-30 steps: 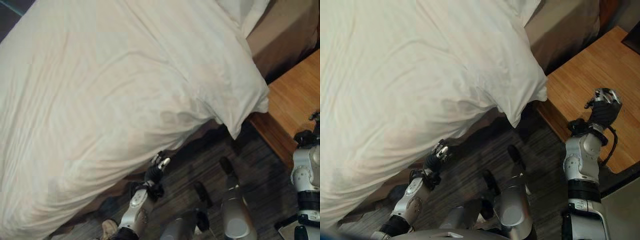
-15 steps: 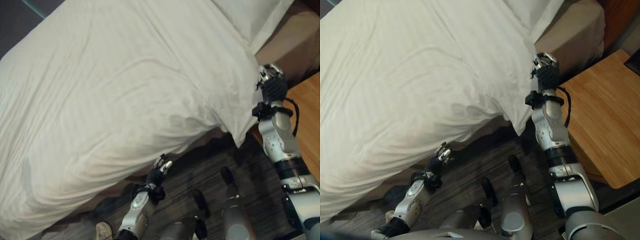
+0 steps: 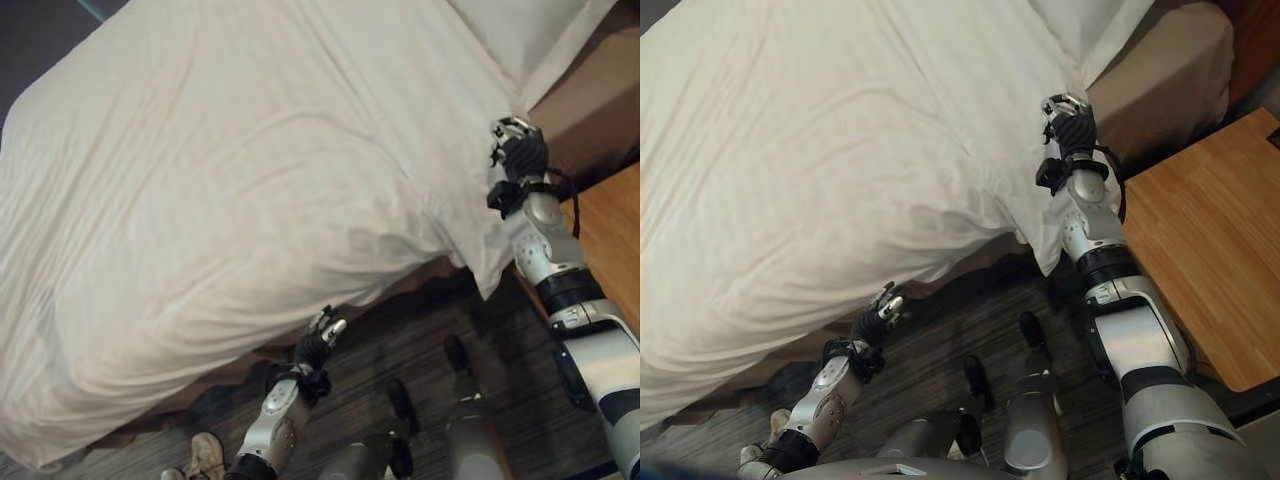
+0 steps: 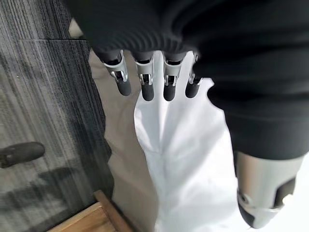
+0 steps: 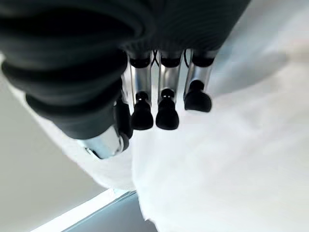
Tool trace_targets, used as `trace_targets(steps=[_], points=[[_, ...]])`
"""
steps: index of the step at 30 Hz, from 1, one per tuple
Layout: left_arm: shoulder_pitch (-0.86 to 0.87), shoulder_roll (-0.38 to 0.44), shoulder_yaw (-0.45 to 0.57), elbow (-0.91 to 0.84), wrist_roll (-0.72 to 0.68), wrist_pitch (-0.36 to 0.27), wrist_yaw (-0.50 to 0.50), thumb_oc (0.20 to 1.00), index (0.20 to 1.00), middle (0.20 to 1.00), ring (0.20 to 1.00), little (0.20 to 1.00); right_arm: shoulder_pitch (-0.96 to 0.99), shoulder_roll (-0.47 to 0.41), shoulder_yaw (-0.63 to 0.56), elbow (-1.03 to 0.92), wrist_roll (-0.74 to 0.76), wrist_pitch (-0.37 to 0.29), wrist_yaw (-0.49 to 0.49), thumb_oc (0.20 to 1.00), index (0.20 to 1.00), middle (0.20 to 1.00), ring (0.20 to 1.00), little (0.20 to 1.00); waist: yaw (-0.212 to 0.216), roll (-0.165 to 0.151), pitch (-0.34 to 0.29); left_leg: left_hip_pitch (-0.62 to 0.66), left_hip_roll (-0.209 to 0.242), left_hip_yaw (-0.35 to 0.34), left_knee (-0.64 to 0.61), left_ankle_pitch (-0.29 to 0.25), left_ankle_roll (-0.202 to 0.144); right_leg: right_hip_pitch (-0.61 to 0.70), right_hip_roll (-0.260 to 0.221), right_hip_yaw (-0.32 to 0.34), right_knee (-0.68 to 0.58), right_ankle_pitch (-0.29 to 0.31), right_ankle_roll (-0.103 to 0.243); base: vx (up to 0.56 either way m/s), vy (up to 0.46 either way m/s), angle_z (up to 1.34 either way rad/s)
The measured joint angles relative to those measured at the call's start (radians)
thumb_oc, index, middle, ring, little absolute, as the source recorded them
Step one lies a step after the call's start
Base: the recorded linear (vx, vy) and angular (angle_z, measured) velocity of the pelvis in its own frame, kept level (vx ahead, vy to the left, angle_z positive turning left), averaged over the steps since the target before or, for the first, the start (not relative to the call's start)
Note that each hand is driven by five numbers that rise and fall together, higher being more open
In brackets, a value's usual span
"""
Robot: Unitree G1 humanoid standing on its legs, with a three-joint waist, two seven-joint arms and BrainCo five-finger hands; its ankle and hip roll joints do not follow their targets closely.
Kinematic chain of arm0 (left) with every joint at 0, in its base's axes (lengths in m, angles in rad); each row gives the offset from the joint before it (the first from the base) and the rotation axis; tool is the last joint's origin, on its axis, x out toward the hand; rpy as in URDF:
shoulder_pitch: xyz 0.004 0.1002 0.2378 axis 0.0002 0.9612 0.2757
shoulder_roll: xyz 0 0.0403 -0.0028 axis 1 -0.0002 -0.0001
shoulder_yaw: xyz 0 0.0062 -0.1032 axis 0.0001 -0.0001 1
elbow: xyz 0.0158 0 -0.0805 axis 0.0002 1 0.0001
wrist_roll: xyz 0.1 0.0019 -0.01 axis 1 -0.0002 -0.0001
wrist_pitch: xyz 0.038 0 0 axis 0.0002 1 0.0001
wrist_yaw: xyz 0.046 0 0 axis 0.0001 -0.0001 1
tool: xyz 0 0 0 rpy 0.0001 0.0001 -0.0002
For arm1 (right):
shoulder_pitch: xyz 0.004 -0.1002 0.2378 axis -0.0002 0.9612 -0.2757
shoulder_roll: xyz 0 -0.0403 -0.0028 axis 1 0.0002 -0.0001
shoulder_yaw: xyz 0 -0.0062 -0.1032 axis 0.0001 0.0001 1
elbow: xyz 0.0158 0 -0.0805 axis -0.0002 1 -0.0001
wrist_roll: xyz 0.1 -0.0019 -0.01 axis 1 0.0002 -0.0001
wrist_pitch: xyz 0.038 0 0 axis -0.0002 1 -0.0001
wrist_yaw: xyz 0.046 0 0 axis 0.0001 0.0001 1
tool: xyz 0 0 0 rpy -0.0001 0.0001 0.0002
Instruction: Making the bed.
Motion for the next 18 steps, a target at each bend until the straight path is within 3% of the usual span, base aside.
trace_targets(steps=[6, 13, 18], points=[[0.000, 0.005, -0.003, -0.002, -0.005, -0.003, -0.021, 1.000, 1.000, 1.000, 1.000, 1.000, -0.047, -0.046, 0.020, 0.077, -0.007, 0.021, 0.018, 0.200, 0.200, 0.200, 0.200, 0.200, 0.044, 0.048, -0.035, -0.029, -0.001, 0.002, 0.005, 0.003, 0.003, -0.028, 0.000, -0.001, 0.000, 0.001, 0.000, -0.01, -0.048, 0.00], [0.009, 0.006, -0.032, -0.002, -0.006, -0.003, -0.037, 1.000, 1.000, 1.000, 1.000, 1.000, -0.043, -0.072, 0.025, 0.095, -0.020, 0.018, 0.075, 0.200, 0.200, 0.200, 0.200, 0.200, 0.044, 0.071, -0.045, -0.057, -0.001, 0.007, 0.000, 0.002, -0.003, -0.060, 0.001, 0.003, 0.000, 0.003, -0.001, 0.00, -0.032, -0.02], [0.012, 0.003, -0.032, -0.002, -0.006, -0.002, -0.047, 1.000, 1.000, 1.000, 1.000, 1.000, 0.069, -0.057, -0.059, 0.054, 0.004, -0.012, 0.096, 0.200, 0.200, 0.200, 0.200, 0.200, 0.041, 0.079, -0.043, -0.068, 0.000, 0.015, 0.000, 0.002, -0.003, -0.075, 0.004, 0.009, 0.000, 0.004, -0.002, 0.01, -0.003, -0.03]])
